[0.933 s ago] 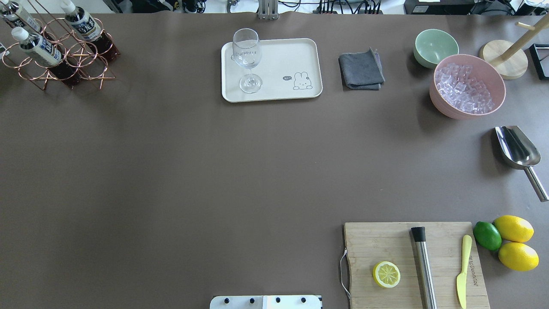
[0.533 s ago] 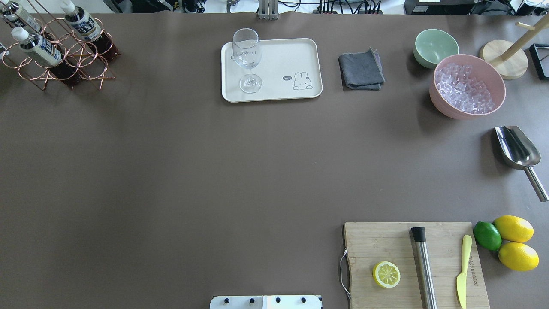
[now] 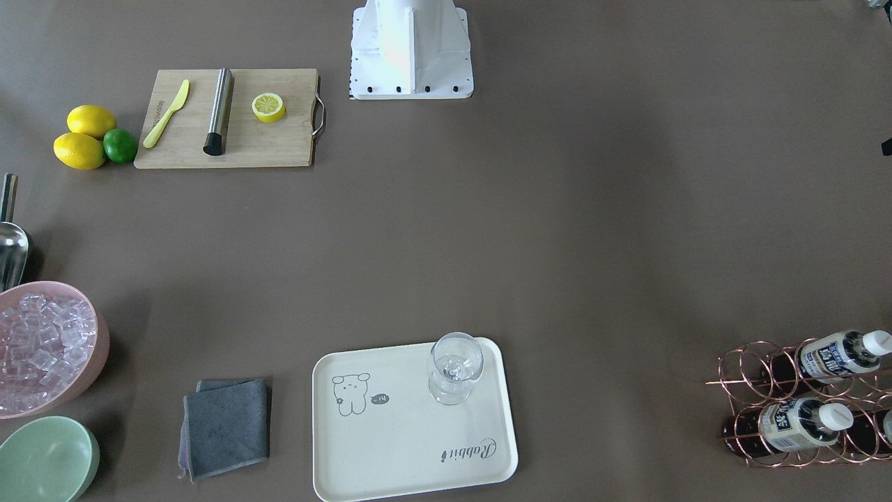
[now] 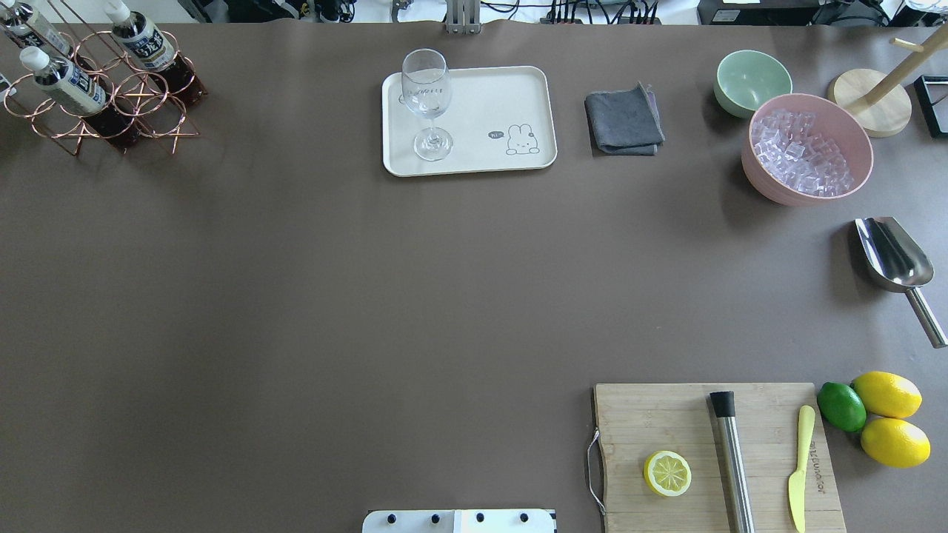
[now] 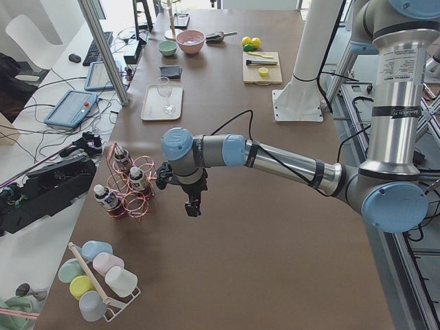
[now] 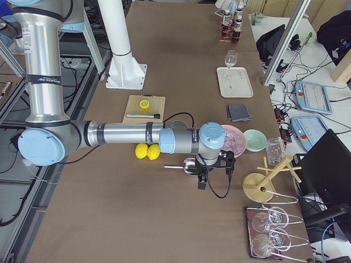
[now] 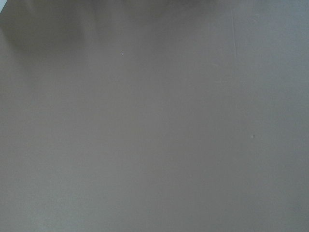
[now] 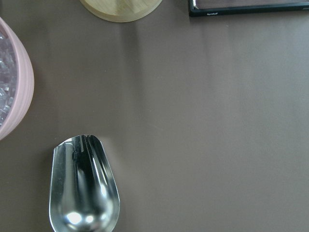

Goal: Take tea from basket to plate

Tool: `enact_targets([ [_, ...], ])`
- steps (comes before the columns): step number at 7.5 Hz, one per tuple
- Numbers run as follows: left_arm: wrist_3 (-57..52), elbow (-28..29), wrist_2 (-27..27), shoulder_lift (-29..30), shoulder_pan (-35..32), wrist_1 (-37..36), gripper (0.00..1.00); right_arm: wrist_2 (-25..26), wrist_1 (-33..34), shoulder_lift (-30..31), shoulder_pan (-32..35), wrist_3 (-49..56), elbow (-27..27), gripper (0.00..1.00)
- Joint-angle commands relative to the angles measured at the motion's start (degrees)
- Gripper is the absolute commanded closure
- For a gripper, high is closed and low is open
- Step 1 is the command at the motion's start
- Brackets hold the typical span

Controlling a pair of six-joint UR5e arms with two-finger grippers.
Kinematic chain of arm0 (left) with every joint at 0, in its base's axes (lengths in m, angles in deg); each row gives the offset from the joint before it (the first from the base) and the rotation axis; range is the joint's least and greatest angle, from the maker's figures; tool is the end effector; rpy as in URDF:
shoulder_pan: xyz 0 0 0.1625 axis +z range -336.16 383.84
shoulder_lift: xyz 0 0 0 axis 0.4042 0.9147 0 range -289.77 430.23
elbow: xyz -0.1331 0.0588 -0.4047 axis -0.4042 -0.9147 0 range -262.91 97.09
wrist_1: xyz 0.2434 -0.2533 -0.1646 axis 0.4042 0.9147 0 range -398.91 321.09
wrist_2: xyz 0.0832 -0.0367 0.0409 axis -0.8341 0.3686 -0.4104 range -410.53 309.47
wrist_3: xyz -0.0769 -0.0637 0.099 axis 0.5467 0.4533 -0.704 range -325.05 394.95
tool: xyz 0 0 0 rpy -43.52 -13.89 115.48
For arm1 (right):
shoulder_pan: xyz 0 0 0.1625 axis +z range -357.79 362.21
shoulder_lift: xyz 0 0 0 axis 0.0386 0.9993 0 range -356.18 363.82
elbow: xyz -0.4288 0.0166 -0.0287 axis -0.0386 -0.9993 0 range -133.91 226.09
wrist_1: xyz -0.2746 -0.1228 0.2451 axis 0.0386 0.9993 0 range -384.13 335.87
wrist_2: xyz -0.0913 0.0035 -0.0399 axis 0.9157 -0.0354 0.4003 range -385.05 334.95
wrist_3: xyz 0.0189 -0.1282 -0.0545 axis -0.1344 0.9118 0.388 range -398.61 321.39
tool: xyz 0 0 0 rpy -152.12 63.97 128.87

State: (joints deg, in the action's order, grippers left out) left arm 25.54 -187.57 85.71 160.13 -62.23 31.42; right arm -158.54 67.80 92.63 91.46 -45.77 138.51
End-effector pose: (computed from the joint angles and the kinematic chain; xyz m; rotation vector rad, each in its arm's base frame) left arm -0.0013 -0.4437 0.6067 -0.0458 0.8108 0.1839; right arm 0.0303 -0.4757 0.6685 -0.0246 -0.7595 0.0953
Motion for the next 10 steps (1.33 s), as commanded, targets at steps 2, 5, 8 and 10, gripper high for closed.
enact_targets([
  [2,7.8,1.8,2.8,1.8,-1.5,-10.1,0.01,-0.2,0.0,0.2,0.0,1.1,0.5,0.0],
  [5,53.1,3.1,3.5,10.3,-0.4,-9.4,0.01,0.0,-0.1,-0.4,0.0,0.4,1.8,0.0],
  [8,74.9,8.6,0.8,15.5,0.8,1.5,0.01,0.0,-0.1,-0.7,-1.2,0.6,5.0,0.0],
  [10,78.6,10.4,0.7,17.2,1.0,2.3,0.01,0.1,-0.1,-0.7,-2.5,0.6,7.9,0.0],
])
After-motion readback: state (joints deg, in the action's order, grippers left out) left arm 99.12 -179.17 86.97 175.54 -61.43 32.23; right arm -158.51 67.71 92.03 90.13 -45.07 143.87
